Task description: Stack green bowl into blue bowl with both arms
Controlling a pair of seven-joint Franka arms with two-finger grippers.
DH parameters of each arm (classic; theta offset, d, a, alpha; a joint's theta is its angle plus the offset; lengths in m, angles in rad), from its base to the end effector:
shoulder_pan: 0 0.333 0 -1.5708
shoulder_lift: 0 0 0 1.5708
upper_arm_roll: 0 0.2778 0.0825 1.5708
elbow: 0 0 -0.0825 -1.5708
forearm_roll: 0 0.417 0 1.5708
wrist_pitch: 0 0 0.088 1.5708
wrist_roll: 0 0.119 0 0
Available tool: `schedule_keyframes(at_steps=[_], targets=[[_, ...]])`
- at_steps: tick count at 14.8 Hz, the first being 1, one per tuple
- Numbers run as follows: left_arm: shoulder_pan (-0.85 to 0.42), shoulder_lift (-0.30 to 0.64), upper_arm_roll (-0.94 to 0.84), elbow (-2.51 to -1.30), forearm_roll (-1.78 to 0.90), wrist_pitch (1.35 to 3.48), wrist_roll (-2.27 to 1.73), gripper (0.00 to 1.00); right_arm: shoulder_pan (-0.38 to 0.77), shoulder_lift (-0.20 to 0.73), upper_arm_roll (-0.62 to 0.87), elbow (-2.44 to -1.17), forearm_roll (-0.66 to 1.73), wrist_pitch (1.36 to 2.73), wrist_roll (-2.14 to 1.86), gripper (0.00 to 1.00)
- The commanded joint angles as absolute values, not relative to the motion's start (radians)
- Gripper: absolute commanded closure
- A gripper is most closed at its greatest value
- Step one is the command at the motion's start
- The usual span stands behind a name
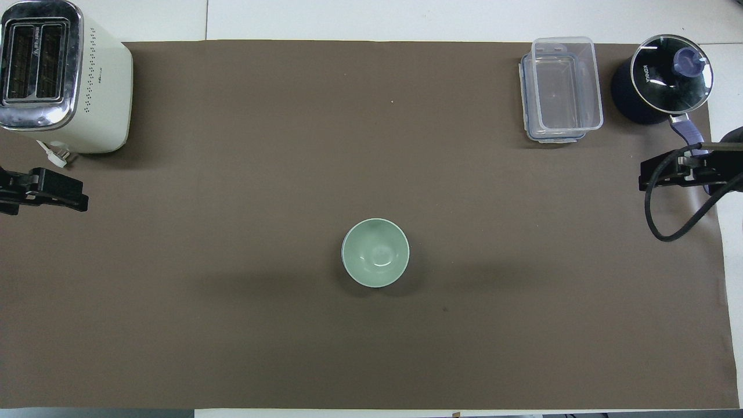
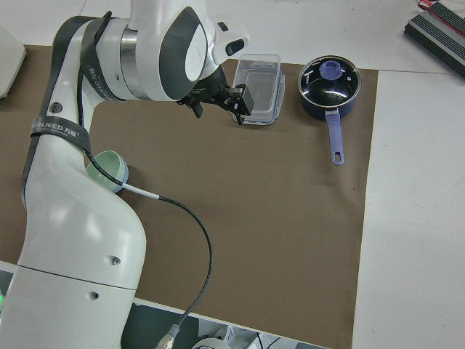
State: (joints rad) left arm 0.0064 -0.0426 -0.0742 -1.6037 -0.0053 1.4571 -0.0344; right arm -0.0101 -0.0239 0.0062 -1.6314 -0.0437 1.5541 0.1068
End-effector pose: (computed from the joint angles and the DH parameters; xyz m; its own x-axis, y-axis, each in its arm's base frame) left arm 0.5606 -0.0395 0.5730 0.9940 -0.0332 -0.1039 -0.0336 -0.9994 -0.0014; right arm 0.5771 -0.0075 0.5564 0.9926 -0.1111 -0.0484 -0.1087 -0.9929 0.0492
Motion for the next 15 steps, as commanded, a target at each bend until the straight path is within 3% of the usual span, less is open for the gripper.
schedule_keyframes(at_steps=[1,15], targets=[[0.021,-0.072,-0.081,-1.638,-0.021,1.47,-0.041,0.0,-0.021,-0.037,0.011,-1.644,-0.021,1.571,0.095,0.0],[0.021,-0.072,-0.081,-1.638,-0.021,1.47,-0.041,0.0,-0.02,-0.035,0.009,-1.644,-0.021,1.575,0.104,0.0]])
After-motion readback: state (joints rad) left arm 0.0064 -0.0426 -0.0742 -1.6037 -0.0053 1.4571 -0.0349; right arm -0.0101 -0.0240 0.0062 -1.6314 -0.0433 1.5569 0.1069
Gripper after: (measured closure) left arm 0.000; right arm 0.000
